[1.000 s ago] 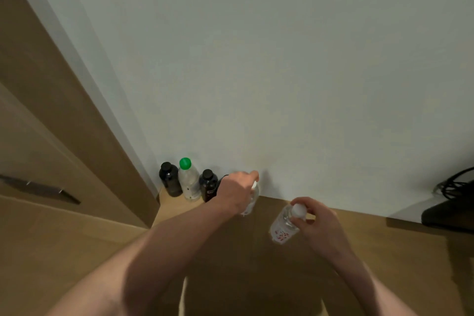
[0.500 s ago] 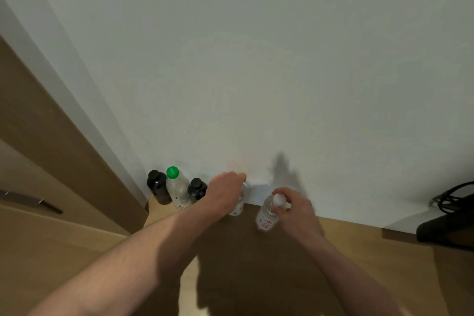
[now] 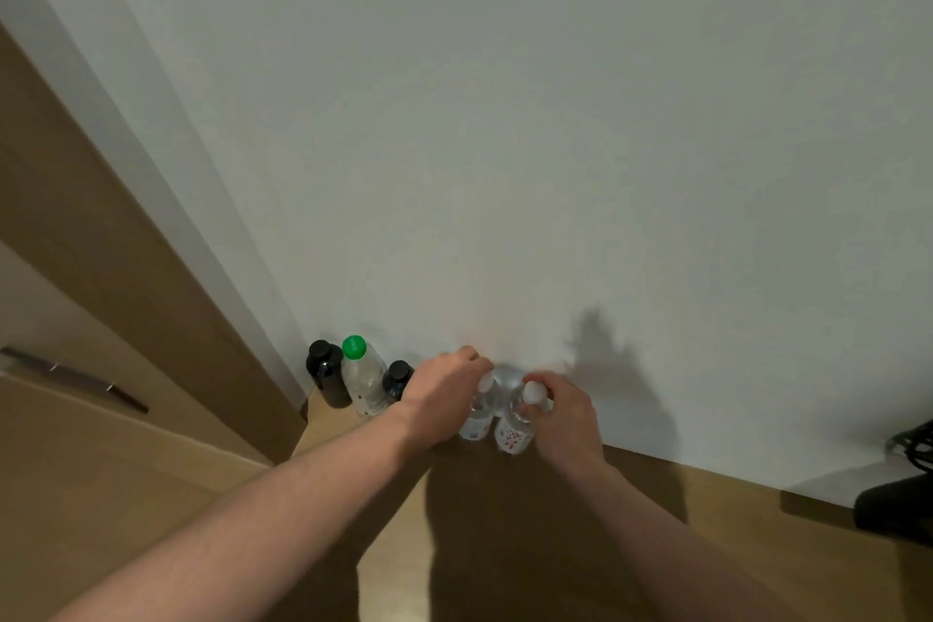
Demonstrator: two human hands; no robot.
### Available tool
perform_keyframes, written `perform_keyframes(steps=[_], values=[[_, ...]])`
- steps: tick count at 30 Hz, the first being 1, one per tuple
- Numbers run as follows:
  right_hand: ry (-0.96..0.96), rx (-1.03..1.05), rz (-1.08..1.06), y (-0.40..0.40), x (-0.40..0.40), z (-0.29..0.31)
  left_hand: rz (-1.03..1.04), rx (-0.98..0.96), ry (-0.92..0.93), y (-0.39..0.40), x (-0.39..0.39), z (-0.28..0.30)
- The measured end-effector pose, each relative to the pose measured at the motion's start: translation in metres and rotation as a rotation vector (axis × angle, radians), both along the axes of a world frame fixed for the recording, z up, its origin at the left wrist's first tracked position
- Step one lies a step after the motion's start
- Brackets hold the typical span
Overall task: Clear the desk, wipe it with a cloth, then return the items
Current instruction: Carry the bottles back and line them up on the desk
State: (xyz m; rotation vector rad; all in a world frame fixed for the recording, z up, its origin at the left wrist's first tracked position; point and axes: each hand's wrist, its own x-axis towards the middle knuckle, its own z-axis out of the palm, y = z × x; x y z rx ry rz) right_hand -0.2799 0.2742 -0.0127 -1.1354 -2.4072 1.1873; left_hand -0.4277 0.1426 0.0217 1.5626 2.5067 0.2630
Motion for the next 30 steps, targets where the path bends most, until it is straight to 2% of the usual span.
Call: perform_keyframes(steps=[8,15,18,30], values=[[-0.016,0.094,0.038,-0.005,-0.014,0.005,0.025,-0.06,0.044,-0.007,0.006,0.009],[0.054,0.02,0.033,-0.002,-0.002,-0.003,0.066,-0.142,0.029,-0.016,0.012,0.017],[-0.01,-0.071,0.062,0.0,0.004,0.002,0.054,-0.171,0.02,-0.021,0.017,0.023],[-0.148,0.075,0.127,-0.027,0.029,0.038,0.086,-0.222,-0.022,-0.049,0.054,0.065]])
